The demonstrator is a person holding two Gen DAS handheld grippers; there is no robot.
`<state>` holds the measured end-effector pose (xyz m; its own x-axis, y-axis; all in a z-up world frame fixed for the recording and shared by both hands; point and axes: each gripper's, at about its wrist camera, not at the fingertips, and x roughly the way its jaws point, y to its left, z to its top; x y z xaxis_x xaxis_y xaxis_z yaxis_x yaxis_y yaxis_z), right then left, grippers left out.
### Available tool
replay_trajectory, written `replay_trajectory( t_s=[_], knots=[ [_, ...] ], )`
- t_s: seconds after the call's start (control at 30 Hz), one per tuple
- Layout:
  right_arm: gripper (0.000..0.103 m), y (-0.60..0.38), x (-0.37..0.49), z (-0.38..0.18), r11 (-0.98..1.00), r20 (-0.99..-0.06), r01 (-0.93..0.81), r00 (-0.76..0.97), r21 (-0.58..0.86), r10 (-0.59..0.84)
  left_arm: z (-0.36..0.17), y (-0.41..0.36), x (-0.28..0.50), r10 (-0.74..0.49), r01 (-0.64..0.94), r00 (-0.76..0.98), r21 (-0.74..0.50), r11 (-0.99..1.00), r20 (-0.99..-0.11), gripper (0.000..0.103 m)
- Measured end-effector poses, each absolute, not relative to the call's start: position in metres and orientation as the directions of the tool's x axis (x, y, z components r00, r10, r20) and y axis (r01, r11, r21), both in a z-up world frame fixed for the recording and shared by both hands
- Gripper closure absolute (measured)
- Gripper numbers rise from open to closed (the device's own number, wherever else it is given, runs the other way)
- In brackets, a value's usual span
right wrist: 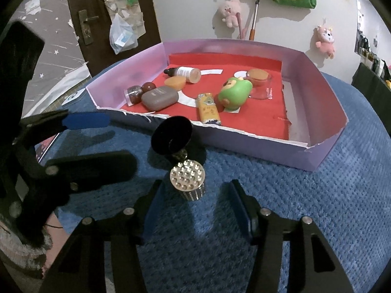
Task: Organize rigid objects
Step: 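Grasp the black cylinder with left tool while right tool grasps the studded metal cylinder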
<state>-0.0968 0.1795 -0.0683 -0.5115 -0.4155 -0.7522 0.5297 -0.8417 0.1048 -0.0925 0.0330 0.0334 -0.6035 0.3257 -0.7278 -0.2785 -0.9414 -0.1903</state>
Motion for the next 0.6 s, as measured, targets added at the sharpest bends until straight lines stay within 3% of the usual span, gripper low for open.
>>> replay_trajectory(
  t_s=[0.33, 0.6],
  knots=[
    [0.050, 0.185, -0.095, -0.069, -0.844, -0.737, 0.522, -0.522, 0.121, -0.429, 0.023, 0.042, -0.108, 0.336, -0.267, -0.589, -0.216, -0.939, -0.735, 0.006],
    [0.051, 0.189, -0.095, -0.068, -0.849, -0.734, 0.513, -0.525, 0.131, -0.430, 0.013, 0.011, -0.104, 0.304, -0.163, -0.599, -0.259, -0.952, -0.741, 0.007]
  ],
)
